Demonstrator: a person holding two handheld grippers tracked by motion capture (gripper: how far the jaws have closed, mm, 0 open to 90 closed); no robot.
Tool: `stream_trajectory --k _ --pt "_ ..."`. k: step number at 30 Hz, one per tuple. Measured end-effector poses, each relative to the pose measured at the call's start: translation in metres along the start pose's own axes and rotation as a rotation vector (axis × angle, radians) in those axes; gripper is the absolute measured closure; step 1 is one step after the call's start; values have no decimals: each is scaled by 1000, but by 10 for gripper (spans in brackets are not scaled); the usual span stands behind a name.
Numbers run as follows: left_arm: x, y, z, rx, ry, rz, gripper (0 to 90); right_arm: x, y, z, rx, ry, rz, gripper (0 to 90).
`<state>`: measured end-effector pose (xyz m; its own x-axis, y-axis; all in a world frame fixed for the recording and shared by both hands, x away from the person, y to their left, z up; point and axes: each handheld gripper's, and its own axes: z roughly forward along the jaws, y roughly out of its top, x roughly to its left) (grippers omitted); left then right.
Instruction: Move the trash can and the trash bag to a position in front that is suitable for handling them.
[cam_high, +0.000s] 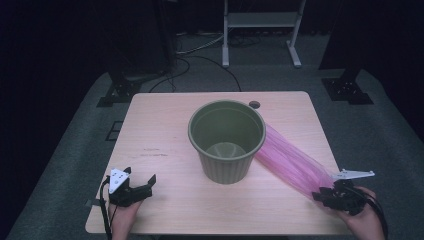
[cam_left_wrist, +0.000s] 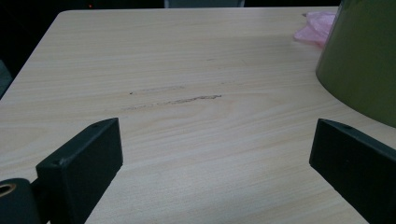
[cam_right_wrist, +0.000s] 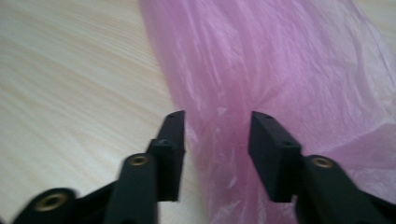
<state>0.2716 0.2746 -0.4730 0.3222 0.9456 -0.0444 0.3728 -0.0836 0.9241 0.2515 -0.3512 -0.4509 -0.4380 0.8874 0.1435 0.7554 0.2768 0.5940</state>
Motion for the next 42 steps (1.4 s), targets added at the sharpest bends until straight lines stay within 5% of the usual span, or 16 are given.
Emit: stream_trajectory --k 5,15,22,28,33,38,42 --pt "0 0 0 -1 1 -3 14 6 21 -5 -29 27 -80 359" --pt "3 1 0 3 -3 6 14 15 94 39 5 70 -200 256" --pt "4 0 0 0 -11 4 14 22 141 83 58 64 -227 229" --pt "4 1 1 3 -24 9 14 22 152 110 109 24 -223 227" --pt "3 1 1 2 -31 6 14 14 147 121 147 6 -197 336" --pt "-2 0 -1 3 -39 13 15 13 138 112 146 -25 -206 508" --pt "-1 0 1 5 -38 10 15 14 127 98 209 -22 -212 685"
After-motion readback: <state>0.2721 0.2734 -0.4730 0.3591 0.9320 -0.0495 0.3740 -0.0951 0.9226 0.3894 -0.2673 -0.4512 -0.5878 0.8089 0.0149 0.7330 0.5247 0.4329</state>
